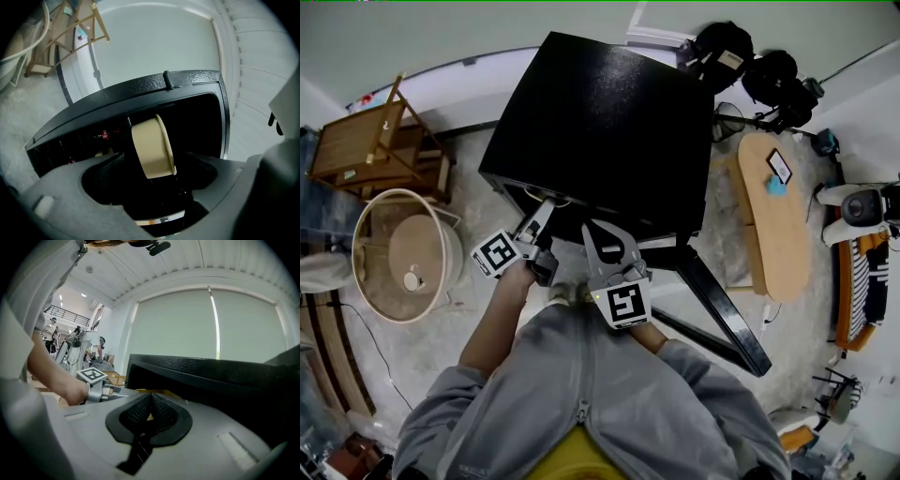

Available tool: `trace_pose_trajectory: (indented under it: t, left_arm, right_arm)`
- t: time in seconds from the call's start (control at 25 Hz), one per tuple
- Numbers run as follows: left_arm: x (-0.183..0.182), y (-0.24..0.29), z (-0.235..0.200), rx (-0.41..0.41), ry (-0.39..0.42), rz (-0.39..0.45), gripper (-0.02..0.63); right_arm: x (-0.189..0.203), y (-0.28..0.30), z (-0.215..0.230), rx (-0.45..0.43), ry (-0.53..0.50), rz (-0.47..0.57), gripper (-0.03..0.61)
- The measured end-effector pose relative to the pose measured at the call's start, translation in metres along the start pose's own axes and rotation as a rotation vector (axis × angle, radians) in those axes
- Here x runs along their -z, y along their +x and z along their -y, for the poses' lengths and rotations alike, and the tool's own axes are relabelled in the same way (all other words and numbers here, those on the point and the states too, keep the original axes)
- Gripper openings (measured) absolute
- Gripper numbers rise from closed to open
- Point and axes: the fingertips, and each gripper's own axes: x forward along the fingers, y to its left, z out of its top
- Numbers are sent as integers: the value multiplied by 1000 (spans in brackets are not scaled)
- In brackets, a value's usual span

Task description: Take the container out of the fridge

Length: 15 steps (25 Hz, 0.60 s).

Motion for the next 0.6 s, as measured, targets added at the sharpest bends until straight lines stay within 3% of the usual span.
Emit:
trace_pose_trajectory:
  t: [0.16,0.44,0.6]
  left_arm:
    - [-1,12,10,86,-137,29,359]
    - [-6,23,11,101,-190,47,352]
    - [-8,23,14,92,-190,65,260]
  right_arm:
    - [0,-1,3,2,-2,-1,-3]
    - [3,-5,7,3,-5,2,-3]
    - [2,-8,8,8,0,1,-3]
